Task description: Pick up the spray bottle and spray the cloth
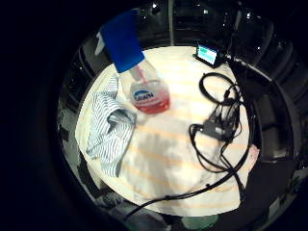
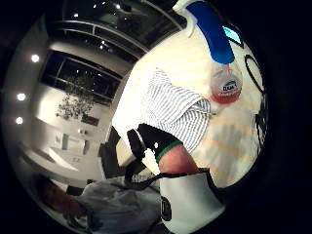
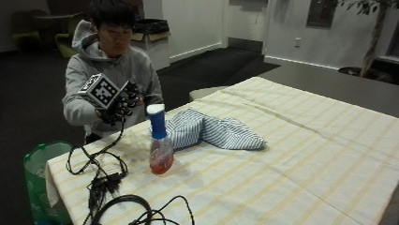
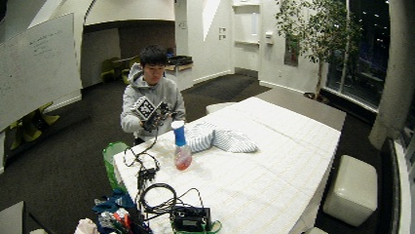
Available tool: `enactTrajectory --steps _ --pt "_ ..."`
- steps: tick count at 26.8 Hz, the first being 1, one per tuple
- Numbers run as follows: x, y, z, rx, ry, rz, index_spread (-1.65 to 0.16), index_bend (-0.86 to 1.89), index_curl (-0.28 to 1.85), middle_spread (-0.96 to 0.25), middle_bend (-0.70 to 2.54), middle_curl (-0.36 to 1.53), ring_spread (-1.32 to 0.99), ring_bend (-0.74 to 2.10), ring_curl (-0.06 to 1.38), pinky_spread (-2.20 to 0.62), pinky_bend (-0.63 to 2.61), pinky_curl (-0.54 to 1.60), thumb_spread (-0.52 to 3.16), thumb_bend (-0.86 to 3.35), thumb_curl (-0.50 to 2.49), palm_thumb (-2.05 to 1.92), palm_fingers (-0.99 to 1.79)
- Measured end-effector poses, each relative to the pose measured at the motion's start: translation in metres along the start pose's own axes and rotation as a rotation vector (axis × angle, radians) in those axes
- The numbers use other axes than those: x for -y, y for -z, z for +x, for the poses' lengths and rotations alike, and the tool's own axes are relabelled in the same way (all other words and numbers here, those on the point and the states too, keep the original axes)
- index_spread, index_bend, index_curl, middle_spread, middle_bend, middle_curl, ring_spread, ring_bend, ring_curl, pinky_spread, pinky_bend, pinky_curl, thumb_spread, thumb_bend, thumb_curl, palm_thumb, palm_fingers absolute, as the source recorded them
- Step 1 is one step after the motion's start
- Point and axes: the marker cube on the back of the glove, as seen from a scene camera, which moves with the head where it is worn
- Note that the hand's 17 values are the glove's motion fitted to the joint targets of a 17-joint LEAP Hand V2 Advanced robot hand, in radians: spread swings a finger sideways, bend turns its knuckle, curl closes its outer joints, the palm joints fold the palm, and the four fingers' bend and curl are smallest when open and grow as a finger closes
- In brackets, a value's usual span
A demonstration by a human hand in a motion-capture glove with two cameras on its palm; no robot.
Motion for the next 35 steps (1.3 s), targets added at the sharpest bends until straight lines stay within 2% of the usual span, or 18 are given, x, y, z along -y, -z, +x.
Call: enactTrajectory --steps 10,20,35 --pt "0.039 -0.001 0.032 0.228 -0.011 -0.059 -0.38 0.07 0.1 0.0 0.19 0.27 0.04 0.3 0.2 0.25 0.45 0.31 0.92 -0.02 0.28 0.41 -0.14" --pt "0.082 -0.021 0.064 0.626 -0.036 -0.179 -0.4 0.07 0.08 -0.05 0.21 0.29 0.02 0.28 0.21 0.24 0.45 0.32 0.9 -0.01 0.31 0.55 -0.13" --pt "0.106 -0.045 0.077 0.775 -0.052 -0.313 -0.41 0.06 0.06 -0.06 0.17 0.29 0.01 0.28 0.23 0.23 0.48 0.34 0.85 -0.02 0.34 0.64 -0.17"
